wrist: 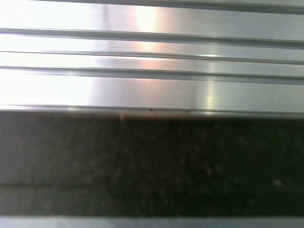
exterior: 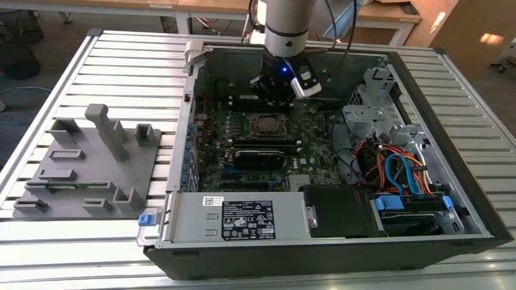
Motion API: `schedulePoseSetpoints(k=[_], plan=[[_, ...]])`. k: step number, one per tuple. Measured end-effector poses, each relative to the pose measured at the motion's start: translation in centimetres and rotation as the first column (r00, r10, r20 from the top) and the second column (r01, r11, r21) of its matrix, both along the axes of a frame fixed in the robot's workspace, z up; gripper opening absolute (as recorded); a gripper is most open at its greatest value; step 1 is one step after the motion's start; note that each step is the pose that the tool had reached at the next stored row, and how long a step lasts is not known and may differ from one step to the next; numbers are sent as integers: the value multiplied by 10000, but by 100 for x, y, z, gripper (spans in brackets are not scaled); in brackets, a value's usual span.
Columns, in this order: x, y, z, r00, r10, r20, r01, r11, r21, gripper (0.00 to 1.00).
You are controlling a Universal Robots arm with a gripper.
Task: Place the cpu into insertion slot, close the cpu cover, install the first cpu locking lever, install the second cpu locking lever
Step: 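Install the first cpu locking lever, then install the second cpu locking lever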
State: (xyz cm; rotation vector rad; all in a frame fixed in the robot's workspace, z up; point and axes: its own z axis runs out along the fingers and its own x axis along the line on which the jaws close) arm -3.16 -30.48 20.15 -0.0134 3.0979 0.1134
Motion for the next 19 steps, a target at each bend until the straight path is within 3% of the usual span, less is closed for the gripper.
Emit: schedulePoseSetpoints(k=[19], plan=[[0,-48,5,10000,0,-1,0,10000,-8,10]])
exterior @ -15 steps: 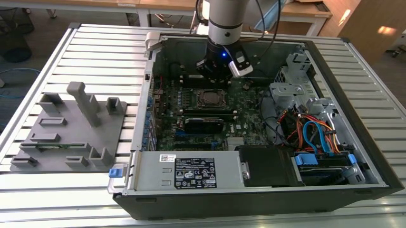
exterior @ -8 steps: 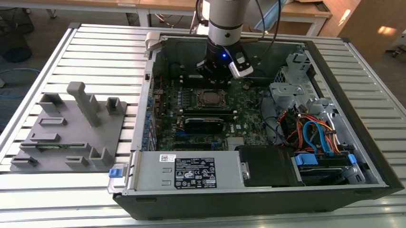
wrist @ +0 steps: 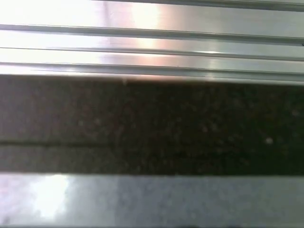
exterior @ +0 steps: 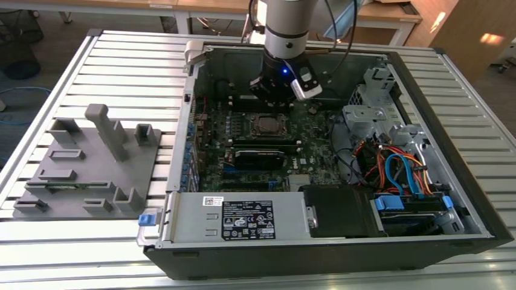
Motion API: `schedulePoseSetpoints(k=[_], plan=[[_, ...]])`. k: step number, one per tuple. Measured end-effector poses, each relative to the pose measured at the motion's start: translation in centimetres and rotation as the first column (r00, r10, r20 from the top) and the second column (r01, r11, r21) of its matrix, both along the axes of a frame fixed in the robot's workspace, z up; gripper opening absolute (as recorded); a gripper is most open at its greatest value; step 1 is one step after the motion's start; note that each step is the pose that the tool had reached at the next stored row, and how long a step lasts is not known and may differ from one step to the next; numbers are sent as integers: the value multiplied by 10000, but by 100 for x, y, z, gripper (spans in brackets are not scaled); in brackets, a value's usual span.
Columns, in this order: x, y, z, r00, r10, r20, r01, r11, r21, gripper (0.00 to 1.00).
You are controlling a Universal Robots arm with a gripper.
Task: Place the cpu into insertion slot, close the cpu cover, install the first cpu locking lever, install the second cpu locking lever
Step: 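Install the second cpu locking lever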
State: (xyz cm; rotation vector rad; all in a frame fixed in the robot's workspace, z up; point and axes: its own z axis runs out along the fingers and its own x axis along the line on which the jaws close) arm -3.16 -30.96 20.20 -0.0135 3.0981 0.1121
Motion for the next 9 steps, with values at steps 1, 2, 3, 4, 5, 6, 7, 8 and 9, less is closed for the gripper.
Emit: schedulePoseSetpoints(k=[1,2,3,4,5,6,7,8,9], plan=[[0,-7,0,10000,0,0,0,10000,-1,10],[0,-14,0,10000,0,0,0,10000,0,10],[0,-24,0,10000,0,0,0,10000,0,10],[0,-35,0,10000,0,0,0,10000,0,10],[0,-46,0,10000,0,0,0,10000,0,10],[0,-51,0,10000,0,0,0,10000,0,10],[0,-51,3,10000,-1,-2,1,10000,-2,10],[1,-51,15,10000,-2,-1,2,10000,-3,10],[2,-52,34,10000,0,-1,0,10000,-3,10]])
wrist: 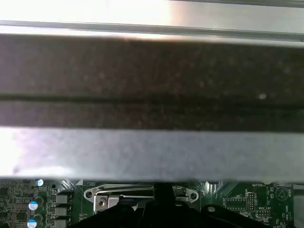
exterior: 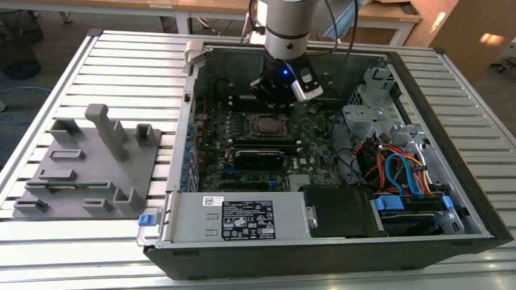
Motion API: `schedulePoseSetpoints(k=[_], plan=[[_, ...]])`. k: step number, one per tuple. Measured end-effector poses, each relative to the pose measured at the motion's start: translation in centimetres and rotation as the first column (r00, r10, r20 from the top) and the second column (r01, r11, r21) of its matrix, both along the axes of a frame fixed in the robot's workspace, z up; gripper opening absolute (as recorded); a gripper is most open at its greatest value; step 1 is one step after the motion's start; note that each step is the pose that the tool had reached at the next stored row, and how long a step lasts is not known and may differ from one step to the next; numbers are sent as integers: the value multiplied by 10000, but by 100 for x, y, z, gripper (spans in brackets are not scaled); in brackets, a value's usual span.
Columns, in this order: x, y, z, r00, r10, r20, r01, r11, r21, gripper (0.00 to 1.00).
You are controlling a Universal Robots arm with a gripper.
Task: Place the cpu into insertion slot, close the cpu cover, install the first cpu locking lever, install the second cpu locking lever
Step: 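Install the second cpu locking lever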
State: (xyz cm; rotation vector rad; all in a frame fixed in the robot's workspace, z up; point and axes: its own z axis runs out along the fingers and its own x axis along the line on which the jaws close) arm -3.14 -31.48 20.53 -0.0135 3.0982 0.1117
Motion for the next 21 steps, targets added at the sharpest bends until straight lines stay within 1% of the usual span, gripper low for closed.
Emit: schedulePoseSetpoints(k=[5,7,10,12,16,21], plan=[[2,0,121,10000,0,1,0,10000,2,10],[10,0,124,10000,2,-1,-2,10000,4,10],[10,-12,125,10000,0,-3,0,10000,2,10],[10,-35,124,10000,0,-3,0,10000,2,10],[10,-105,123,10000,0,-2,0,10000,3,10],[10,-163,124,10000,2,-2,-2,10000,3,10]])
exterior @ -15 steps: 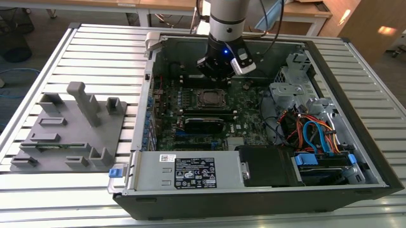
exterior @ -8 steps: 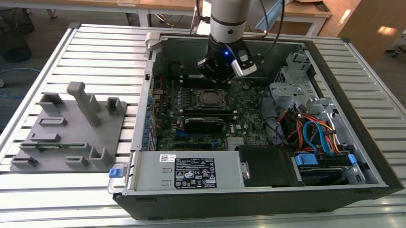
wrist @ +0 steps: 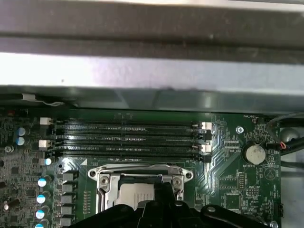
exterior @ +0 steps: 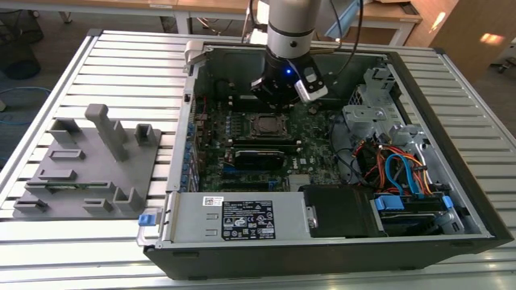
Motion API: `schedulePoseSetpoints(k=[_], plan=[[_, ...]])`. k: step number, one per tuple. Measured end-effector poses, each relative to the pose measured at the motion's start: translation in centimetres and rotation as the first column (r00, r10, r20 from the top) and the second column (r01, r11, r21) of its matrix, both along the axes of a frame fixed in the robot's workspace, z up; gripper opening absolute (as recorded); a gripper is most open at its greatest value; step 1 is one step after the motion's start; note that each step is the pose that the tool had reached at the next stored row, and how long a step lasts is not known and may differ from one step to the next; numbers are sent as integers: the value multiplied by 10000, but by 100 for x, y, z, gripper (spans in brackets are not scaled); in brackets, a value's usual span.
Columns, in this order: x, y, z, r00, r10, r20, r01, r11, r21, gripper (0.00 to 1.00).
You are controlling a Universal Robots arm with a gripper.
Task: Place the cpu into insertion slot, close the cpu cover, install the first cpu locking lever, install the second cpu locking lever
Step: 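Install the second cpu locking lever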
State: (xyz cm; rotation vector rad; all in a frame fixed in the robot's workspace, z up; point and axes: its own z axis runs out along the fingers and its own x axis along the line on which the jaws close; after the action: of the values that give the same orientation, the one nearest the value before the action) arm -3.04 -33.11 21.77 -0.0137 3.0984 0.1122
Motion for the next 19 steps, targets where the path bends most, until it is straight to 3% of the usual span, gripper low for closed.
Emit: schedulePoseSetpoints(k=[7,10,19], plan=[[0,-6,139,10000,4,0,-4,10000,6,10],[0,-23,144,10000,7,0,-7,10000,7,10],[-2,-232,145,10000,9,0,-9,10000,5,10]])
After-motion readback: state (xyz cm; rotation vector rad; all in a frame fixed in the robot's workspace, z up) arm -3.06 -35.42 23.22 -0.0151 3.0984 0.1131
